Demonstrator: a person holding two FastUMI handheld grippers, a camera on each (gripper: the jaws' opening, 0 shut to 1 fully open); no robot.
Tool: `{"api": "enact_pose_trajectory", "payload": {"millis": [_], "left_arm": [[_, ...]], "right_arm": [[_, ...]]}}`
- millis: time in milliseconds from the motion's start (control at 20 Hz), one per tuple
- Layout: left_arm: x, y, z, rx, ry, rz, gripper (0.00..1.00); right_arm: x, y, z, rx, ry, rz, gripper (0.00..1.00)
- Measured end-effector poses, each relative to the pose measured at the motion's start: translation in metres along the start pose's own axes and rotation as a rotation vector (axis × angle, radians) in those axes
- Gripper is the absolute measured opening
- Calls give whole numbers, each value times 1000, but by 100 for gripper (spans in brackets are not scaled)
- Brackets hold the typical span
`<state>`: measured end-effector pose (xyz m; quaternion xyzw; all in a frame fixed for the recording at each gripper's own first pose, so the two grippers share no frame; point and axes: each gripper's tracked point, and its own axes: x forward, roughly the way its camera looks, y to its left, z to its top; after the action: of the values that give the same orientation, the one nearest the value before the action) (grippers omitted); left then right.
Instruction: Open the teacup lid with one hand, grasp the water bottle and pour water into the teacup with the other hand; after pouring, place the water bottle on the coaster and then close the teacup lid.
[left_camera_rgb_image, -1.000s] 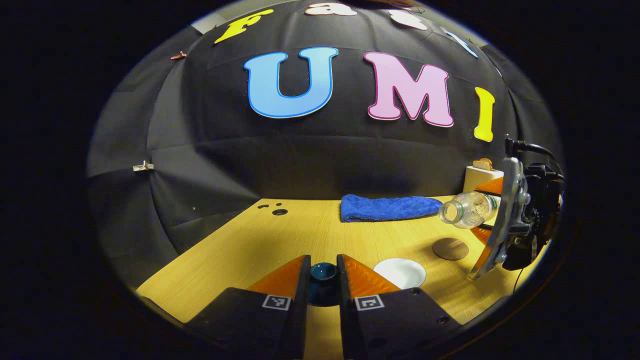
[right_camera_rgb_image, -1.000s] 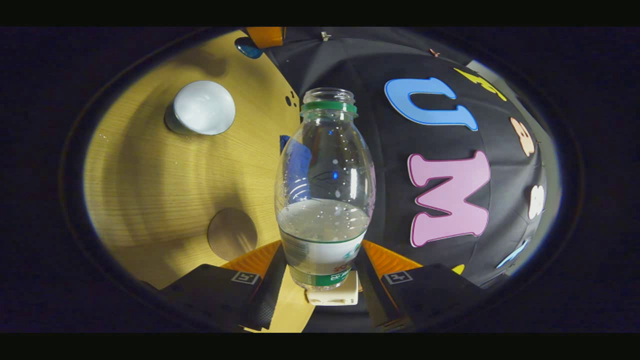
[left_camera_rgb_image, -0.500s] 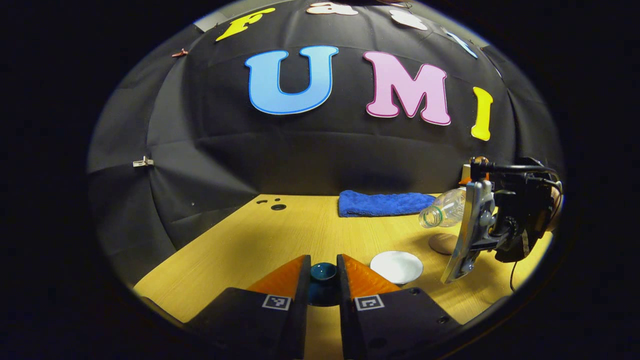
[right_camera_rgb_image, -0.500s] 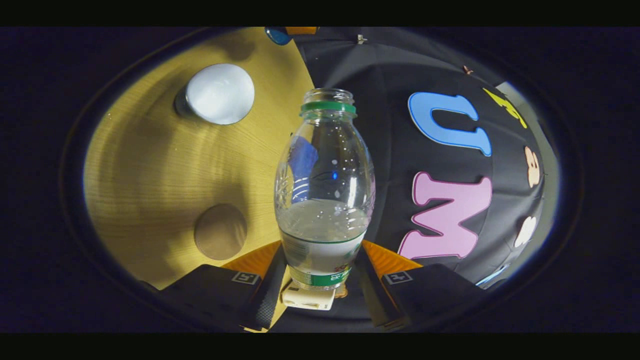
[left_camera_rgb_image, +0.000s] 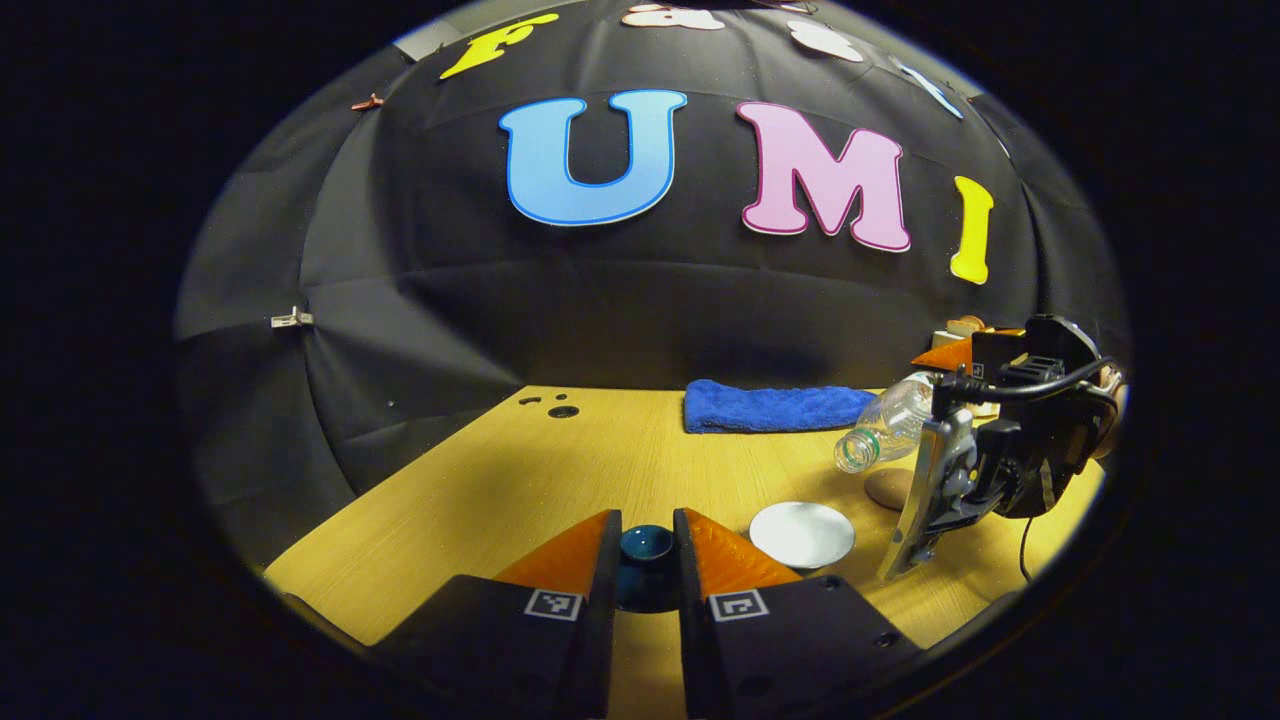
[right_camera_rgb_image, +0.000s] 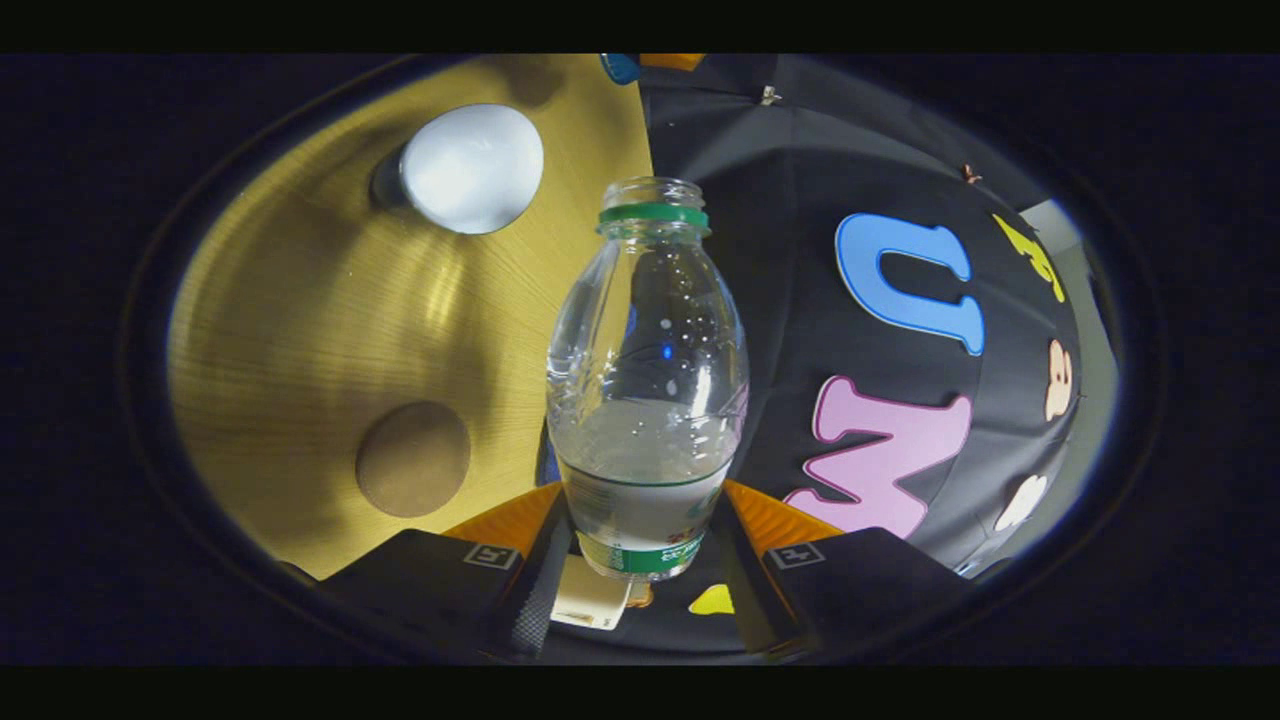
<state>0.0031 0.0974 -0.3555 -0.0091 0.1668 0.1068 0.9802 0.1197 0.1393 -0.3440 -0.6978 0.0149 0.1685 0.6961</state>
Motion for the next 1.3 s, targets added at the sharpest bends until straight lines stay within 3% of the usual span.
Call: {"api": "enact_pose_trajectory", "payload": {"millis": [50, 150, 400, 500, 800, 950, 1000, 1250, 1300], "left_arm": [[1, -1, -2, -3, 1, 0, 29], [1, -2, -3, -10, 4, -2, 32], [1, -2, -5, -14, 8, -4, 28], [2, -3, -6, -19, 8, -2, 32], [1, -5, -6, -23, 14, -4, 31], [-2, -4, -5, -25, 16, -4, 36], [-2, -4, -4, -26, 16, -3, 29], [-4, -3, -8, -32, 25, -4, 35], [-5, -2, -8, -36, 26, -4, 31]], "right_arm": [[1, 1, 1, -10, -6, 0, 74], [1, 0, 0, -30, -13, -6, 77], [2, -2, 1, -62, -29, -24, 74], [2, -3, 0, -68, -31, -25, 74], [5, -7, 1, -98, -53, -45, 74], [5, -12, 1, -128, -67, -68, 74], [6, -13, 2, -143, -73, -78, 74], [11, -25, 0, -199, -99, -116, 74], [12, -29, 0, -207, -102, -126, 74]]}}
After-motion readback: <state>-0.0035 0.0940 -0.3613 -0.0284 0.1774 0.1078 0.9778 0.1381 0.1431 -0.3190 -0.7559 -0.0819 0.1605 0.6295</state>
